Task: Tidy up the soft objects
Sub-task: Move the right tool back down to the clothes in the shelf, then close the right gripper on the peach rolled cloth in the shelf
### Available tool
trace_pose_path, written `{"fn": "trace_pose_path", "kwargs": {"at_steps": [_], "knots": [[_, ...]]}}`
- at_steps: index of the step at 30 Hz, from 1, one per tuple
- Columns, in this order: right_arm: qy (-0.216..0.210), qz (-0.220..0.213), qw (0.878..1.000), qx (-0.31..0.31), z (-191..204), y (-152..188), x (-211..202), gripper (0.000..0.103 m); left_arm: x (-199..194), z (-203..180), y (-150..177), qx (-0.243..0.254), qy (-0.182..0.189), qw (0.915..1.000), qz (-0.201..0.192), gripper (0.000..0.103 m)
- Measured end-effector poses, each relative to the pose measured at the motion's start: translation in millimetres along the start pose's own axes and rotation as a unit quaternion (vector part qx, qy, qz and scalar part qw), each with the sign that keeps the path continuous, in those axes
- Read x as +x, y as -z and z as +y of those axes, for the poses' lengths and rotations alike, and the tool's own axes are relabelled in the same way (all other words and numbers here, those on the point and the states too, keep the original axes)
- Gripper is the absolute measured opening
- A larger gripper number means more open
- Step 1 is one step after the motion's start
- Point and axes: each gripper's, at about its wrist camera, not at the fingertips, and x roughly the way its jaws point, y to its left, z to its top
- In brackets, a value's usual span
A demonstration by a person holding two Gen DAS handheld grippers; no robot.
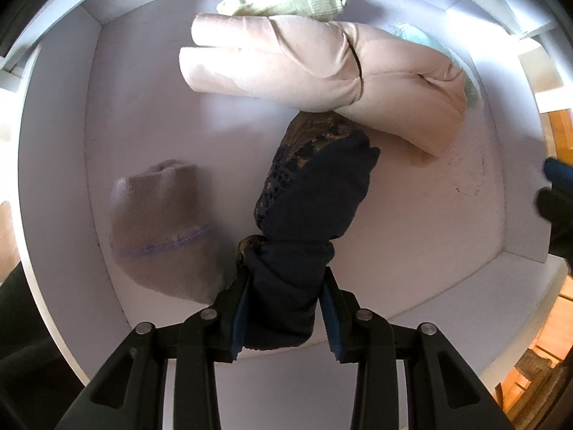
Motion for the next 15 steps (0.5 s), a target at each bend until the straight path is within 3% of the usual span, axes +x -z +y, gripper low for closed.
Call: {"fn": "trace_pose_path", "kwargs": {"at_steps": [5,10,15], "knots": [[-0.010,0.015,1.000,-0.010,6.3,-2.5,14.2,0.043,-8.8,9.2,2.9,-0.010,0.011,0.9999,-0.009,0.036],[-0.011,0.002,1.000,-0.025,16.7,-16.5,23.3,0.043,-21.1,18.3,5.3,-0.029,0.027,0.9990,-0.019,0.035],[0.015,-0.035,0.992,-0.123,52.8,-37.2,27.6,0.043,-30.5,32.8,9.2,-0.051,0.033,0.9978,-0.026,0.035]]}}
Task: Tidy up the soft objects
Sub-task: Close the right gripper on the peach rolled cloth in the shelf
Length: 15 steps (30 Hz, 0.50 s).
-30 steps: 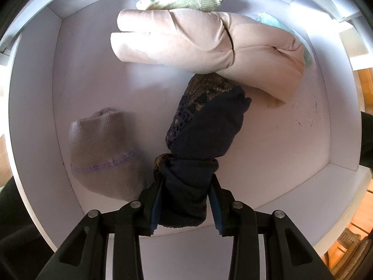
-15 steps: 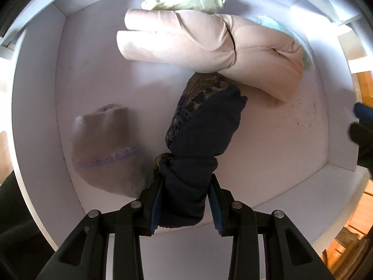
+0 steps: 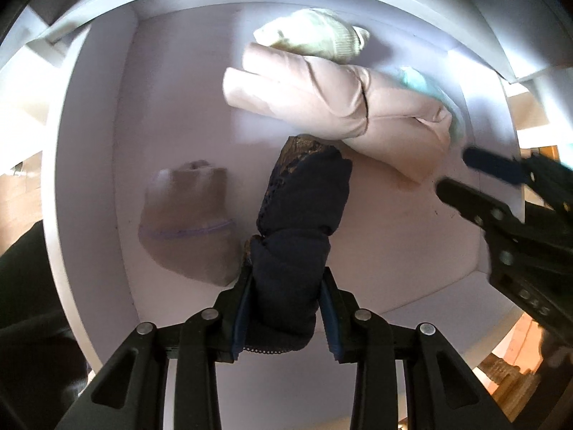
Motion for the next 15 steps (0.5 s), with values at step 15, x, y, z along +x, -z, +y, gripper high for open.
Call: {"fn": "trace_pose_path", "kwargs": {"at_steps": [15], "knots": [[0.046,0.011,0.987,-0.152,35.4,-47.0,41.9,0.058,15.5,7.4,1.6,0.001,-0.031,0.9986,0.041,0.035]]}}
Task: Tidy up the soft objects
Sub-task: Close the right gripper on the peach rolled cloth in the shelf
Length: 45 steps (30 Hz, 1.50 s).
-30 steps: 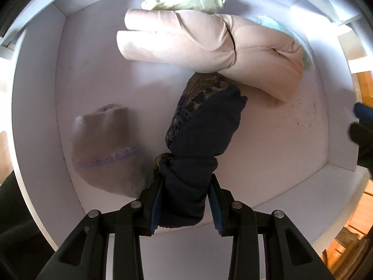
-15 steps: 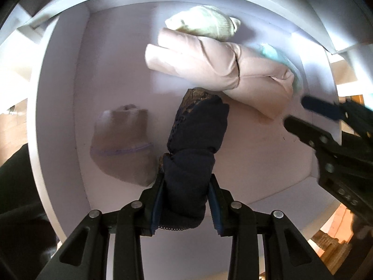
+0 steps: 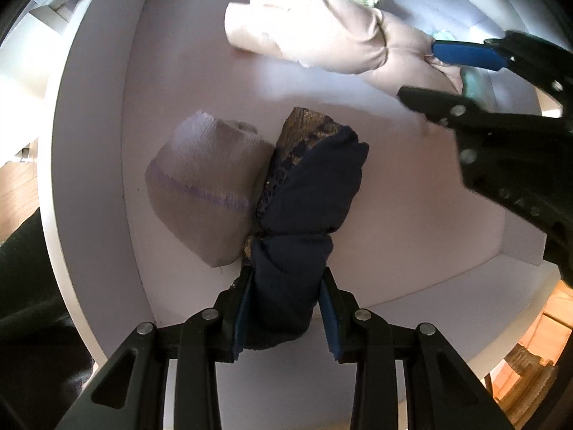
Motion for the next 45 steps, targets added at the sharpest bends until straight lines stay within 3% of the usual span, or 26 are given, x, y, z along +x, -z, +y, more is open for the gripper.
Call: {"fn": "trace_pose_path", "kwargs": {"at_steps": [5,6,7,12,15,17,22,27,31,34,36,38,45], "knots": [[-0.006,0.013,1.000,0.012,3.1,2.5,7.8,0.054,5.8,-6.1,0.1,0.001,-0.004,1.0000,0.005,0.036],[-0.019,0.025,0.999,0.027,0.0,4.1,9.7,0.041,6.9,-6.8,-1.8,0.002,-0.004,1.0000,0.007,0.036],[-0.030,0.031,0.998,0.041,-8.3,5.4,13.2,0.039,7.8,-7.6,-2.8,0.002,-0.004,1.0000,0.008,0.036],[-0.070,0.077,0.986,0.128,-23.6,34.9,9.2,0.038,13.3,-16.6,-3.2,0.012,-0.009,0.9998,0.011,0.036],[-0.100,0.119,0.970,0.186,-33.1,59.4,10.4,0.038,11.4,-17.0,-12.4,0.013,-0.009,0.9998,0.010,0.036],[-0.112,0.116,0.967,0.199,-35.0,66.9,4.1,0.040,12.5,-21.2,-10.6,0.011,-0.007,0.9999,0.009,0.037],[-0.058,0.055,0.984,0.158,-29.1,50.7,-19.6,0.053,9.5,-20.0,-8.7,0.007,0.001,1.0000,0.005,0.039],[-0.034,0.047,0.990,0.125,-24.8,31.2,-7.4,0.055,15.4,-15.4,1.3,0.005,0.004,1.0000,0.004,0.047],[0.024,0.064,0.994,0.088,-17.4,17.4,-11.9,0.055,17.0,-12.8,3.4,0.004,0.000,0.9999,0.010,0.048],[0.064,0.030,0.996,0.046,-7.2,6.5,-32.6,0.055,22.5,-9.6,1.9,-0.005,-0.002,0.9999,0.012,0.048],[0.065,0.013,0.998,0.014,1.1,-4.7,-32.8,0.056,24.8,-9.7,0.4,-0.003,-0.005,0.9999,0.012,0.048],[0.055,0.025,0.998,-0.004,6.0,-10.0,-18.2,0.056,22.9,-9.9,2.3,0.002,-0.008,0.9999,0.010,0.047],[0.070,0.053,0.996,0.011,6.4,-2.8,6.0,0.061,24.2,-8.9,4.6,0.000,0.002,0.9999,0.011,0.035]]}}
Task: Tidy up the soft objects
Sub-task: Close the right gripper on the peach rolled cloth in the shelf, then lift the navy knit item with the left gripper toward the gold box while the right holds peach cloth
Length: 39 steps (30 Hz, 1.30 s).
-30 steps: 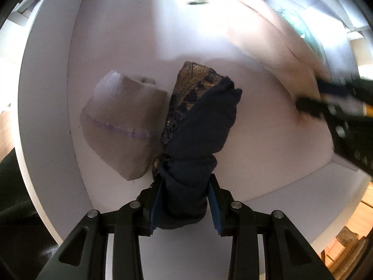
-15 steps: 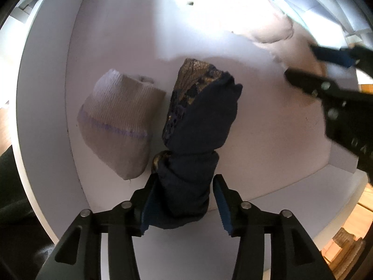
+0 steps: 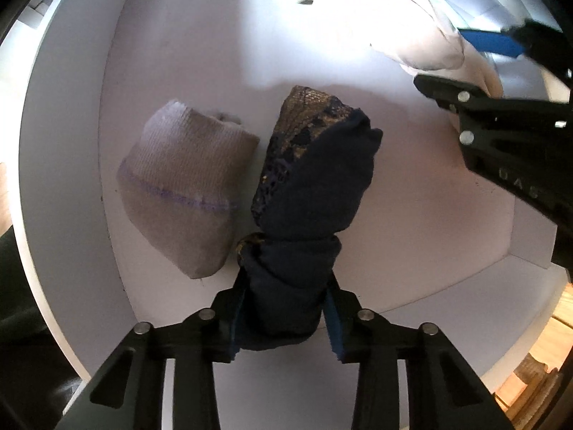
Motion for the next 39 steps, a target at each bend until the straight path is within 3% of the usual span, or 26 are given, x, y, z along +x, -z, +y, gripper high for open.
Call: {"fn": "trace_pose_path", "kwargs": {"at_steps": [6,14,20,22,31,39], "knots": [[-0.025,0.032,0.998,0.051,-15.1,29.1,2.7,0.052,-16.7,5.1,-2.4,-0.012,0.022,0.9993,-0.028,0.031],[-0.057,0.086,0.988,0.117,-23.5,62.1,0.9,0.052,-44.0,16.4,7.7,-0.024,0.028,0.9976,-0.058,0.031],[-0.072,0.096,0.984,0.135,-28.2,65.5,3.3,0.052,-70.1,17.9,22.2,-0.013,0.047,0.9951,-0.086,0.030],[-0.072,0.096,0.983,0.139,-49.6,57.5,12.4,0.052,-83.6,13.2,28.0,0.003,0.049,0.9938,-0.100,0.030],[-0.077,0.087,0.983,0.142,-53.0,71.4,25.7,0.055,-145.6,-8.0,56.9,0.073,0.095,0.9765,-0.179,0.030],[-0.081,0.085,0.983,0.144,-43.6,76.6,35.2,0.055,-226.8,-29.0,70.0,0.111,0.150,0.9498,-0.251,0.030]]}}
